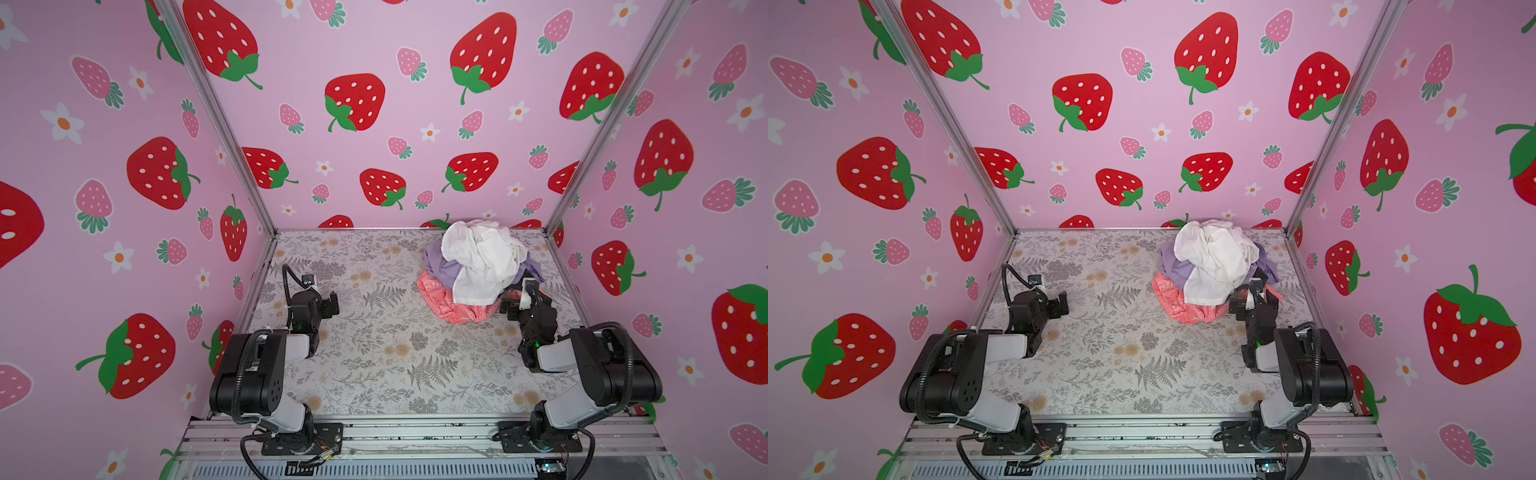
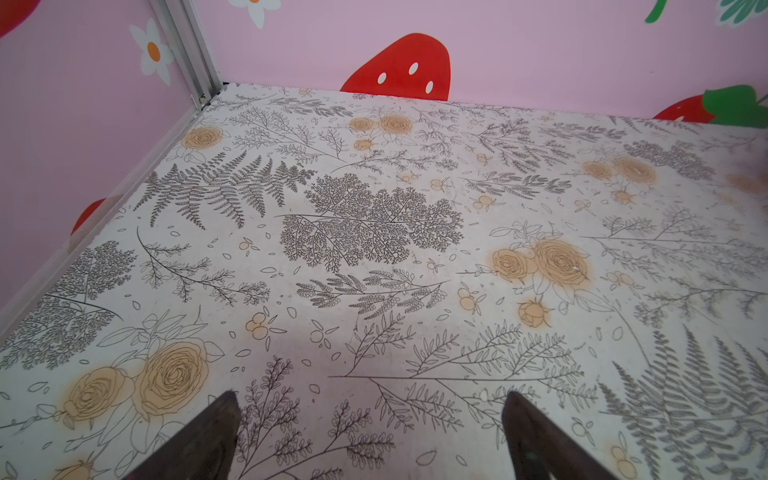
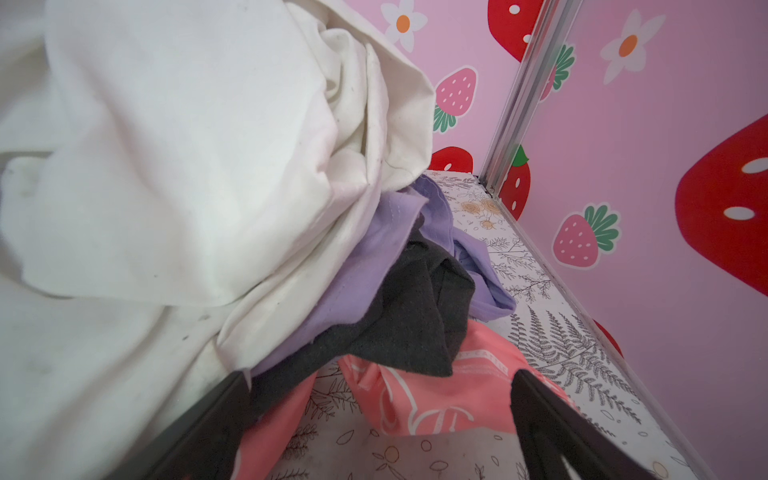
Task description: Pick out a specific cloth from the pile
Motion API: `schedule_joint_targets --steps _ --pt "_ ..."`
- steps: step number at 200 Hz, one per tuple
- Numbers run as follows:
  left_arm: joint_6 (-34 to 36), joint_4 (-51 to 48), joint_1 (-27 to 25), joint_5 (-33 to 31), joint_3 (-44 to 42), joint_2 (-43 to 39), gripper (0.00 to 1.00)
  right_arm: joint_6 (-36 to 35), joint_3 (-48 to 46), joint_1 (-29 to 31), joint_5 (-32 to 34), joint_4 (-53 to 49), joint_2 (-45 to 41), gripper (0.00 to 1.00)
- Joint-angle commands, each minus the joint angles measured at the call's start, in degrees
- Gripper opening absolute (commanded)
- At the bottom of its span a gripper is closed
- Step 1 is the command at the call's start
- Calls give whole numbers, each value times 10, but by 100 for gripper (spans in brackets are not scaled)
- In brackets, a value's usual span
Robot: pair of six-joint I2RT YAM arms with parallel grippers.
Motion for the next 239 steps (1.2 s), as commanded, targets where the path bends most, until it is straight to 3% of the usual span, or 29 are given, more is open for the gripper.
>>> schedule_joint_targets --steps 1,75,112,142,161,193,217,239 --pt "3 4 -1 2 9 2 99 1 3 0 -2 9 -2 100" --pt "3 5 -1 2 10 2 99 3 0 1 2 15 -5 100" --pt "2 4 -1 -1 11 -2 99 25 33 3 57 -123 -81 100" --pt "-9 -199 -6 -25 99 -52 99 40 55 9 86 -233 -140 100" --pt "-31 -277 -9 -10 135 -79 99 53 80 19 116 -322 -180 100" --pt "-61 -349 -9 83 161 -151 99 62 128 45 122 -448 -244 100" --pt "-69 -469 -9 120 216 -194 99 71 163 74 135 -519 -273 100" --pt "-53 -545 -8 203 245 -229 99 74 201 105 152 -580 -279 100"
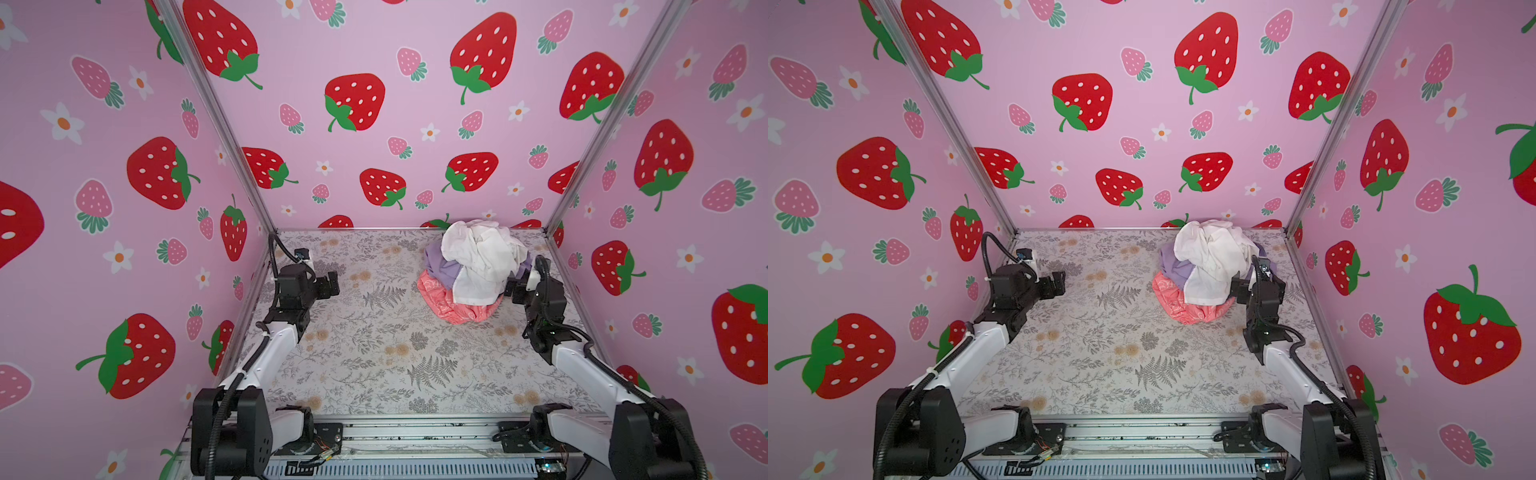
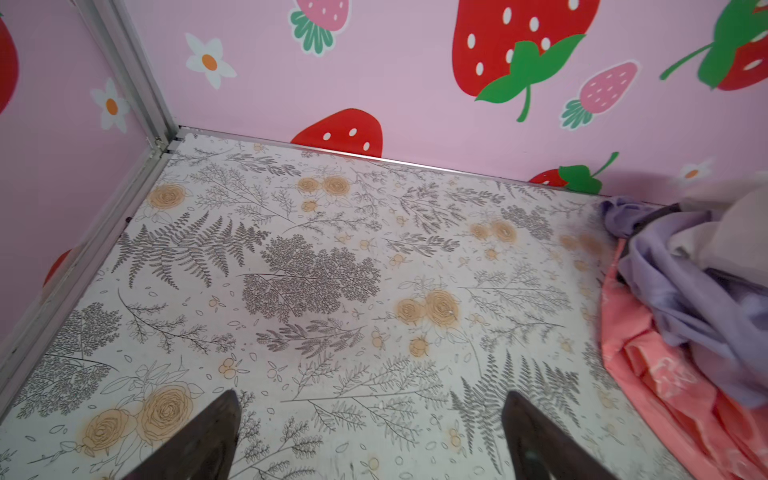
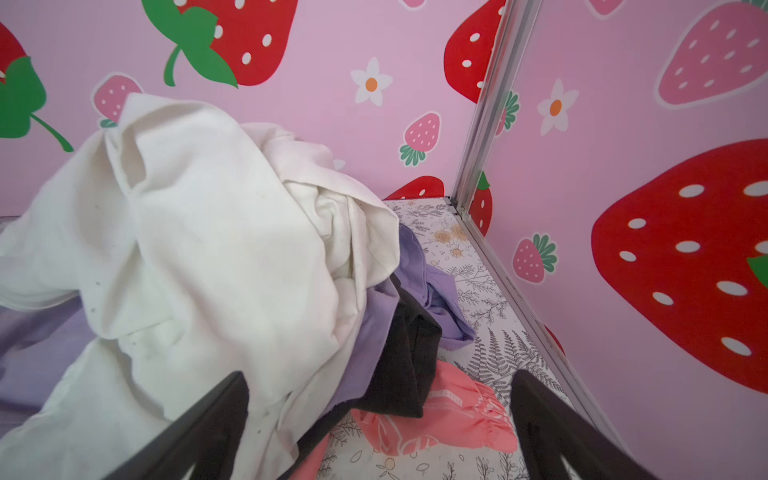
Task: Pick out a specific cloth from the pile
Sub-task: 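Raise the left gripper aside while the right gripper reaches over the pile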
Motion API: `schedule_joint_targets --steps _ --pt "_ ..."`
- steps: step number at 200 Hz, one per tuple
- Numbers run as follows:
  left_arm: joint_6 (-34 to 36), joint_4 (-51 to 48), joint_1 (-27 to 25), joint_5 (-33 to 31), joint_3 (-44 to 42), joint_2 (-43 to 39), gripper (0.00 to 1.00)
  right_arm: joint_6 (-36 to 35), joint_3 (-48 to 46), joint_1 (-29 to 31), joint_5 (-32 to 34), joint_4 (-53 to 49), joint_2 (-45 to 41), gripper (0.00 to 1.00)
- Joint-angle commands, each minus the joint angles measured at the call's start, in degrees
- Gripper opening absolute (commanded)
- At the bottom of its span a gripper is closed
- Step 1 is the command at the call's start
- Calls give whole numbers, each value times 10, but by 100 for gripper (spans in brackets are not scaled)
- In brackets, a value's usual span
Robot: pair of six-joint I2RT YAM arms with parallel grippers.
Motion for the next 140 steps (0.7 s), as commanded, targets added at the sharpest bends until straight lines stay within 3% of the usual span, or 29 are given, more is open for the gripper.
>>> schedule_joint_targets --steps 1,52,78,114,140 --pt "2 -133 -2 98 44 -37 99 14 38 28 31 -112 -10 100" --pt "-17 -126 -4 278 27 -99 99 -8 120 120 41 -204 8 100" --pt "-31 -121 -4 378 40 -75 99 -4 168 156 39 -243 29 100" --pt "-47 -144 -4 425 63 -21 99 0 216 203 47 -261 63 100" --pt "-59 -131 -4 511 71 14 99 0 268 231 35 -293 113 100"
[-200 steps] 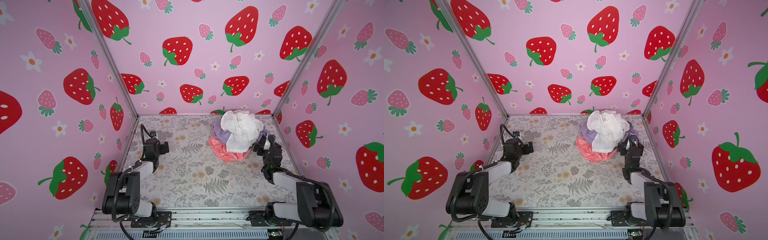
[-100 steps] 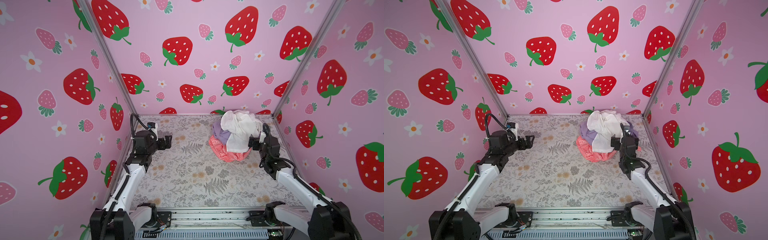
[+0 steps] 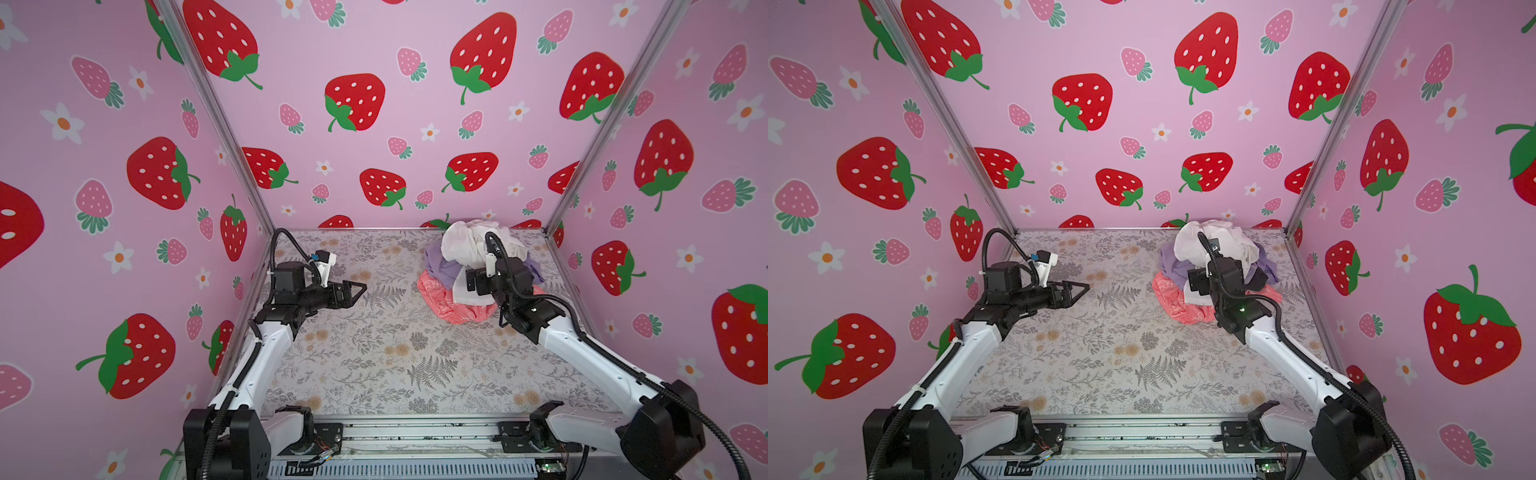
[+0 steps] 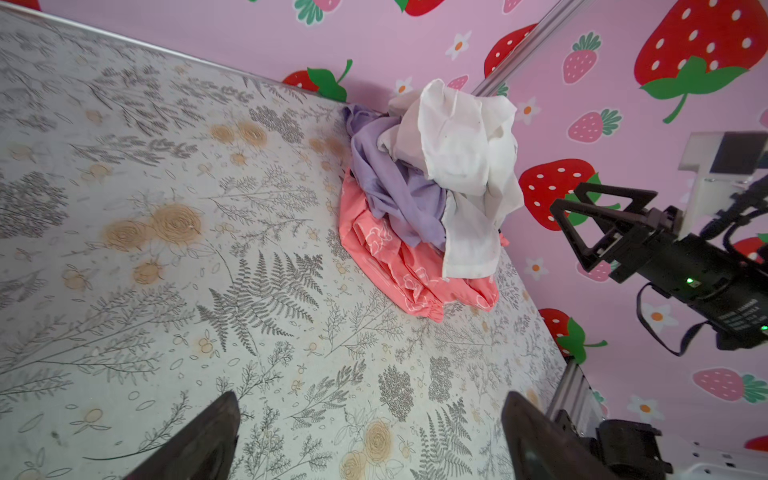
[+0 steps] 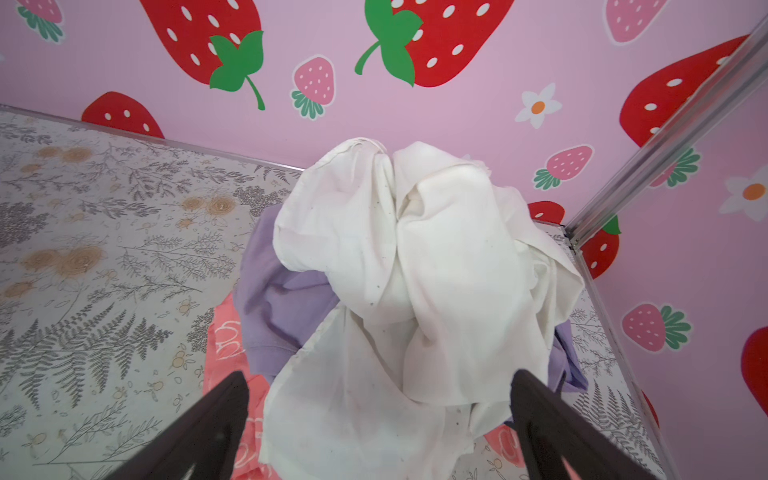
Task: Pick out a specific cloth from the pile
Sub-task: 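Raise the left gripper aside while the right gripper reaches over the pile, then lower the right gripper onto the lavender shirt and close on it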
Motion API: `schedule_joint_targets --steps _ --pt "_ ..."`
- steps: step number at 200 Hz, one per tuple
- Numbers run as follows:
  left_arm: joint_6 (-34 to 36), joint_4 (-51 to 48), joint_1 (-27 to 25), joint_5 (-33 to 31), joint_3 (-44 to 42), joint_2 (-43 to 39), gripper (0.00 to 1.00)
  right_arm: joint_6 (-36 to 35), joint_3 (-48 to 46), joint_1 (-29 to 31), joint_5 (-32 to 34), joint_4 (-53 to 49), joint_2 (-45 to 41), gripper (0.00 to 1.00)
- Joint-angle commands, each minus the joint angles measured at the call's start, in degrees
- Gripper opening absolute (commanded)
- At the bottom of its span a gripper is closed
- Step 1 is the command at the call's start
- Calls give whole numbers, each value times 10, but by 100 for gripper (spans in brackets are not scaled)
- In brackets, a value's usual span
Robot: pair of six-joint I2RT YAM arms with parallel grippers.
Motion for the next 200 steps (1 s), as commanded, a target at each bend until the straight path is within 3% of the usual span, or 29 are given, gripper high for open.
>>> schedule_joint_targets --steps 1,19,58,91,200 --pt "-16 2 -2 112 31 19 99 1 49 23 0 -46 40 99" --pt "-30 29 -2 148 25 25 99 -2 94 39 3 -78 88 99" --pt "-41 67 -2 161 6 14 99 5 194 51 -21 -147 200 87" --pt "-34 63 -1 147 4 13 99 9 275 56 -18 -205 286 82" --pt "-37 77 0 159 -1 19 99 0 349 58 -34 -239 396 75"
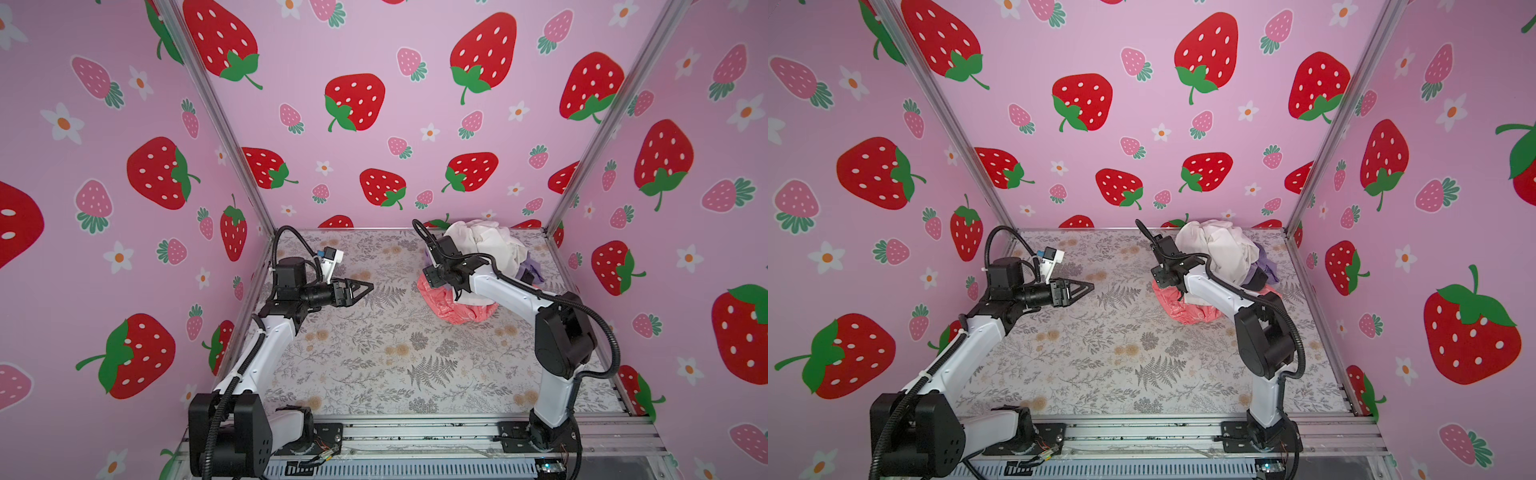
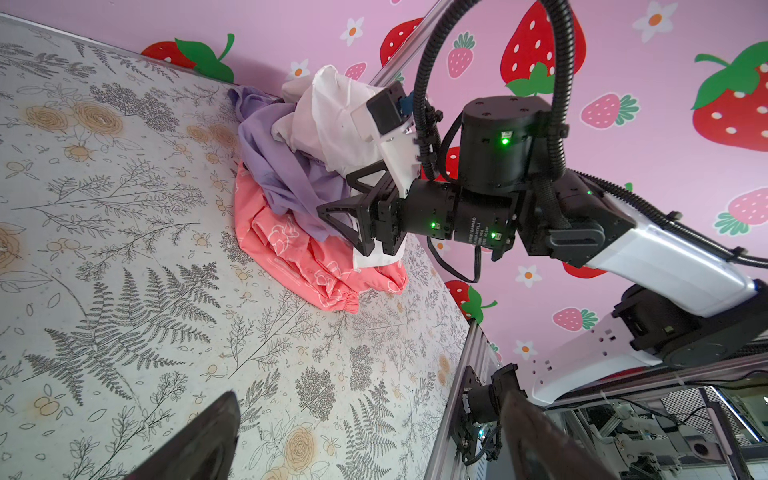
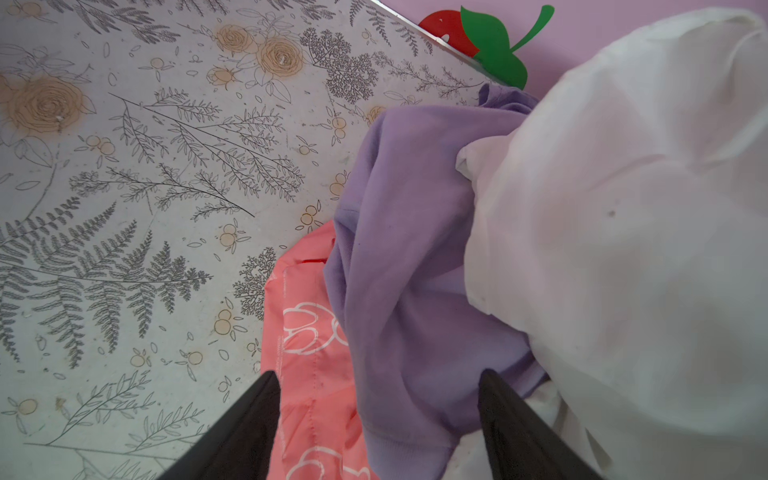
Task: Pick out a specific cloth from the pile
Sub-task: 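Lower the right gripper onto the lavender shirt and close on it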
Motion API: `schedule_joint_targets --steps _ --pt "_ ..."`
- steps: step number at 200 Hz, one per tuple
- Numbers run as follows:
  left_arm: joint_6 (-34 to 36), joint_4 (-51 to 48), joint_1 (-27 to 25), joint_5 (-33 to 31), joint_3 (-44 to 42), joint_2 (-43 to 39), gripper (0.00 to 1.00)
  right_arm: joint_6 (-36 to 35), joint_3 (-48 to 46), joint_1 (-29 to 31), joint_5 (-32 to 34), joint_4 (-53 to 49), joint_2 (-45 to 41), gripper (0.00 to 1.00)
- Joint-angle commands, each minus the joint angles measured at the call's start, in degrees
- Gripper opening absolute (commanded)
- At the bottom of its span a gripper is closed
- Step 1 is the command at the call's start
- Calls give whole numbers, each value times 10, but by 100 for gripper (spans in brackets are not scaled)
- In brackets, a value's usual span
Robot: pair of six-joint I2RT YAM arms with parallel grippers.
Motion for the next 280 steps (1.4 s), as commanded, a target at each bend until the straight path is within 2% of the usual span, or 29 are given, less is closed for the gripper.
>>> schedule_joint_targets --steps 1,160,199,209,227,280 --pt "3 7 -1 14 -1 1 99 -2 22 3 -8 -22 20 75" --pt "7 -2 -1 7 4 -3 99 4 50 -23 1 -10 79 65" --pt "6 -3 -1 7 4 -3 99 6 48 -28 -2 -1 82 52" --pt "6 -3 -1 7 4 -4 99 6 48 -29 -2 0 83 45" --pt "6 -2 -2 7 3 -6 99 5 47 -30 -1 1 83 39" --pt "6 -2 -1 6 2 -8 99 7 39 -31 -1 2 74 5"
